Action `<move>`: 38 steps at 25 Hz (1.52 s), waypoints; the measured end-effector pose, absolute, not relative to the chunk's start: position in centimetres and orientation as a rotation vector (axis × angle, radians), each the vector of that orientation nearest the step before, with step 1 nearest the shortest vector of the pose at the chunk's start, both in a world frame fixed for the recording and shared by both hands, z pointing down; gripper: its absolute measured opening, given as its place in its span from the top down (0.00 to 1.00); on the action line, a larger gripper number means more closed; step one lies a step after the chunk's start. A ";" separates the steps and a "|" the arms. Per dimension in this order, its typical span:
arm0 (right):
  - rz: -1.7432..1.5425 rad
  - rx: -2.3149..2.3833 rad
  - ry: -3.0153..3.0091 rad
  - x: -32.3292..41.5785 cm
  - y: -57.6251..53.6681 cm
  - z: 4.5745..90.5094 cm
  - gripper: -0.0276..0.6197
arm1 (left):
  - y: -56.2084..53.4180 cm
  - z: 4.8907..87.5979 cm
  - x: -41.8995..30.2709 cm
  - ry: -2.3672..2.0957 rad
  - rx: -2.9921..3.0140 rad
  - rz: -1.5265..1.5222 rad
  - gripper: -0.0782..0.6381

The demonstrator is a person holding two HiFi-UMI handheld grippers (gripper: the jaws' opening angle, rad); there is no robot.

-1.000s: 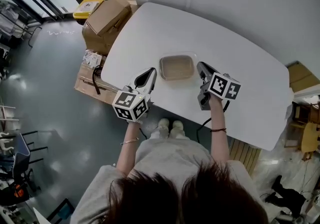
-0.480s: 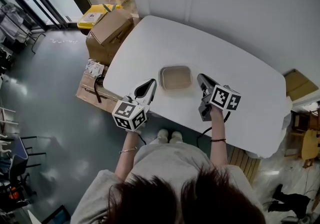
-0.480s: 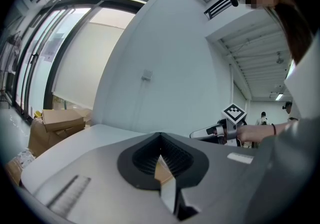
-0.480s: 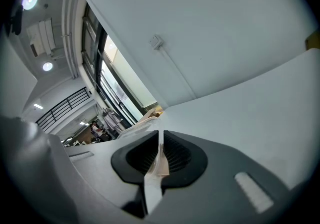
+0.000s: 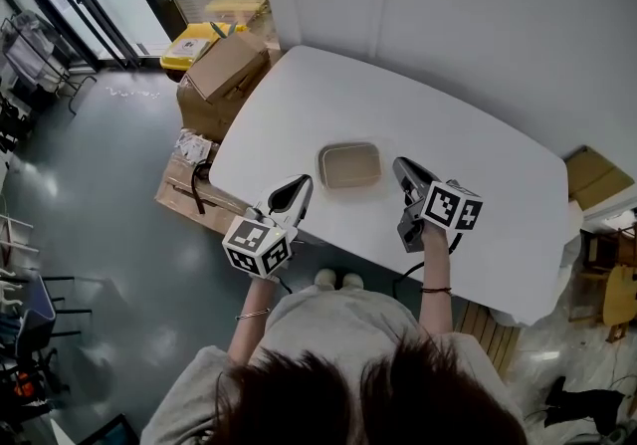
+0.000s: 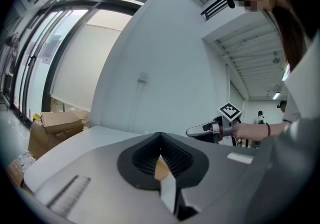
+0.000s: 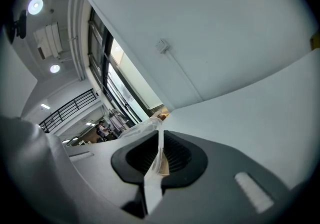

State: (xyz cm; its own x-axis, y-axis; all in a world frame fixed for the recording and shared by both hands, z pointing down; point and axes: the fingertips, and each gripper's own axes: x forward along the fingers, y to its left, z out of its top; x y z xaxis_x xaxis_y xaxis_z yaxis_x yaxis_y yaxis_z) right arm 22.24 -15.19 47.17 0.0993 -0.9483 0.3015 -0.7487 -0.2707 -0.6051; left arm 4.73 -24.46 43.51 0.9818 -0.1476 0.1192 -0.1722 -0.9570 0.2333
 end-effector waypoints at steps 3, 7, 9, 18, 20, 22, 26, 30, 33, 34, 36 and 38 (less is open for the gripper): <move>-0.930 -2.074 1.709 21.6 -15.3 46.4 0.89 | -24.1 43.0 4.5 -0.230 2.889 0.131 0.90; -0.923 -2.068 1.736 21.3 -15.4 46.0 0.89 | -24.1 42.8 4.1 -0.229 2.897 0.131 0.90; -0.920 -2.063 1.745 21.2 -15.4 45.8 0.89 | -24.3 42.7 3.7 -0.243 2.902 0.130 0.90; -0.863 -2.049 1.785 20.5 -15.5 44.1 0.89 | -24.6 41.7 3.0 -0.263 2.913 0.101 0.90; -0.848 -2.057 1.792 20.4 -15.5 43.8 0.89 | -24.5 41.4 2.9 -0.265 2.919 0.090 0.90; -0.834 -2.074 1.793 20.5 -15.4 43.7 0.90 | -24.5 41.1 2.8 -0.267 2.925 0.078 0.90; -0.815 -2.090 1.795 20.6 -15.3 43.5 0.91 | -24.5 40.7 2.8 -0.270 2.934 0.064 0.90; -0.812 -2.093 1.796 20.7 -15.3 43.5 0.91 | -24.4 40.7 2.8 -0.273 2.937 0.062 0.90; -0.811 -2.089 1.792 20.7 -15.3 43.5 0.91 | -24.4 40.6 2.7 -0.273 2.939 0.064 0.90; -0.812 -2.089 1.790 20.7 -15.3 43.5 0.91 | -24.4 40.6 2.7 -0.272 2.940 0.064 0.90; -0.811 -2.089 1.787 20.8 -15.2 43.4 0.91 | -24.3 40.5 2.7 -0.273 2.944 0.063 0.90; -0.808 -2.088 1.784 21.0 -14.9 43.4 0.91 | -24.1 40.4 2.9 -0.273 2.947 0.064 0.90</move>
State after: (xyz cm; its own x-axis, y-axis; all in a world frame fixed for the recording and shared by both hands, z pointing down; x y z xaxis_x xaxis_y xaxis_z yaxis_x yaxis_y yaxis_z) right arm 20.98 -14.86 43.42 0.0818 -0.9693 0.2321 -0.8139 -0.1993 -0.5458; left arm 2.86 -24.06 40.45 0.9822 -0.1784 0.0590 -0.1861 -0.9668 0.1752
